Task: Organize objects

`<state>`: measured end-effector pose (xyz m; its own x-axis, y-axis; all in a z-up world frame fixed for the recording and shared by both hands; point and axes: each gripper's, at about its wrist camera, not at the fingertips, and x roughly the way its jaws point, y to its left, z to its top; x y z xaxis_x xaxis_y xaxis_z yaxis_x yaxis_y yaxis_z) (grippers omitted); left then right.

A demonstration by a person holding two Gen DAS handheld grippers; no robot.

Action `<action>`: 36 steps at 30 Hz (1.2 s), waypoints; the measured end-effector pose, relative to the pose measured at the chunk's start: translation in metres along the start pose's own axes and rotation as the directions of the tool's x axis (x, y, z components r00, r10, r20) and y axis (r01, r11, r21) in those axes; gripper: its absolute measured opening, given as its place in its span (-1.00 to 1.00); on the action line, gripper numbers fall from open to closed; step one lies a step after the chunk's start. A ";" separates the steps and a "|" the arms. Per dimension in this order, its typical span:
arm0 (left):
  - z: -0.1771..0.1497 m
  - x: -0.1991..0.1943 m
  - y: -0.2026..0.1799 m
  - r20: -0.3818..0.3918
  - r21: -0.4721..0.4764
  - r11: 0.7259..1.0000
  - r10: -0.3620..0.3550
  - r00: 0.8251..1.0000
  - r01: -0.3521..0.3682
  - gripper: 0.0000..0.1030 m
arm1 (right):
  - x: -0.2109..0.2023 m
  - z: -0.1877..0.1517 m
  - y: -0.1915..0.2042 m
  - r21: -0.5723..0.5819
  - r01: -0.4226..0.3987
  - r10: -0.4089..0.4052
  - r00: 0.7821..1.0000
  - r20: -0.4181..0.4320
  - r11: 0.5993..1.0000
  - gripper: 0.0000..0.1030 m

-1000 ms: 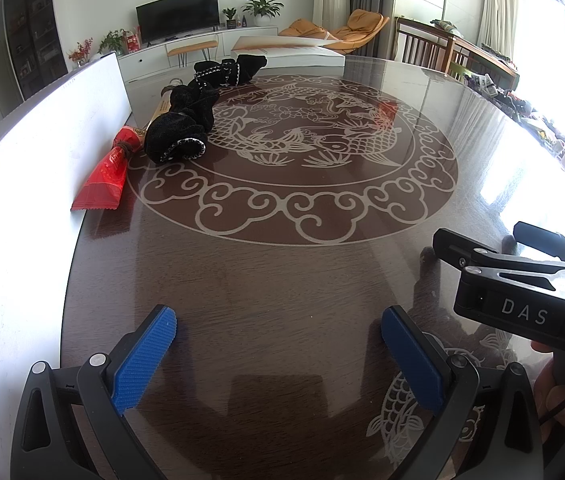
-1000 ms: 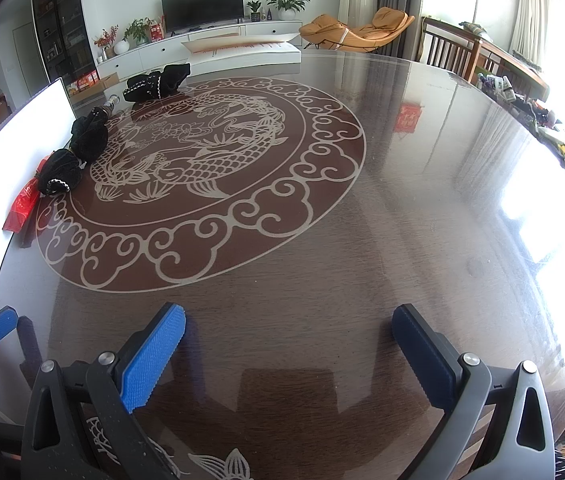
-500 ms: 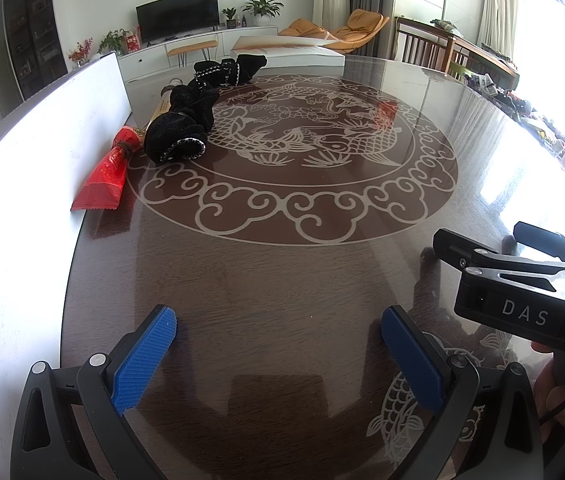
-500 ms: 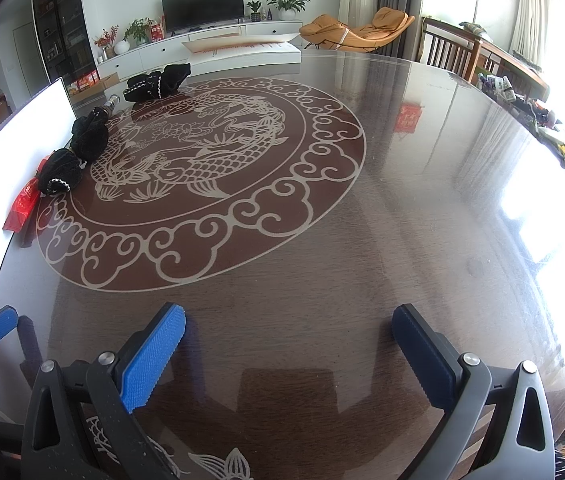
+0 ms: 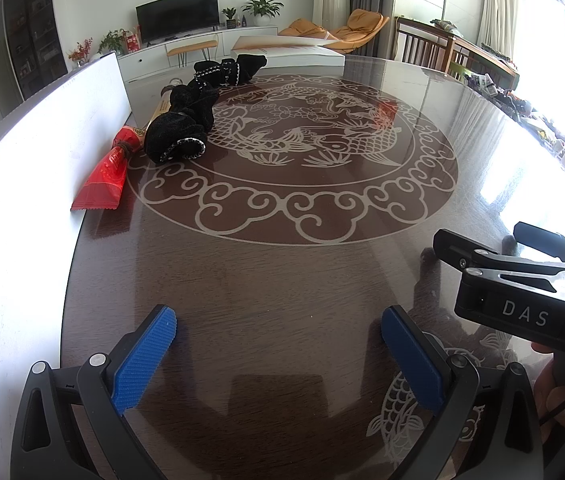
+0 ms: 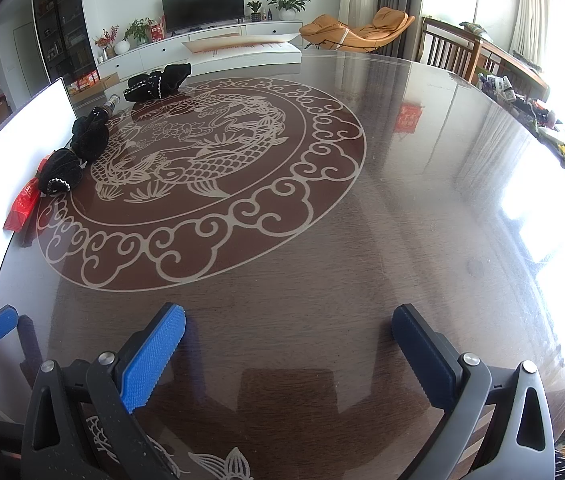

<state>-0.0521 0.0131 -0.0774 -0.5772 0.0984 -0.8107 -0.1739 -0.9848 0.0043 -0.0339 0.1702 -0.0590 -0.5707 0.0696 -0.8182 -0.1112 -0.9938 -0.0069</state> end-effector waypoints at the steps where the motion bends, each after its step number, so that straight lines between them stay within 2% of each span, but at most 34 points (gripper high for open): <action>1: 0.000 0.000 0.000 0.000 0.000 1.000 0.000 1.000 0.000 1.00 | 0.000 0.000 0.000 0.000 0.000 0.000 1.000 0.000 1.000 1.00; 24: 0.000 0.000 0.000 -0.001 0.001 1.000 -0.001 1.000 0.001 1.00 | 0.000 0.000 0.000 0.000 0.000 0.000 1.000 0.000 1.000 1.00; 28: 0.005 0.000 0.001 -0.044 0.014 1.000 -0.021 0.999 0.022 1.00 | 0.000 0.000 0.000 0.000 0.000 0.000 1.000 0.000 1.000 1.00; 32: 0.022 -0.021 0.002 0.028 0.009 0.999 -0.043 0.999 0.042 1.00 | 0.000 0.000 0.000 0.000 0.000 0.000 1.000 0.000 1.000 1.00; 36: 0.046 -0.028 0.011 0.059 -0.041 0.998 -0.044 0.997 0.046 1.00 | 0.000 0.000 0.000 0.000 0.000 0.000 1.000 0.000 1.000 1.00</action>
<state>-0.0749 0.0057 -0.0279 -0.6151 0.1499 -0.7741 -0.1677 -0.9842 -0.0573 -0.0338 0.1698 -0.0596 -0.5709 0.0695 -0.8181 -0.1112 -0.9938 -0.0069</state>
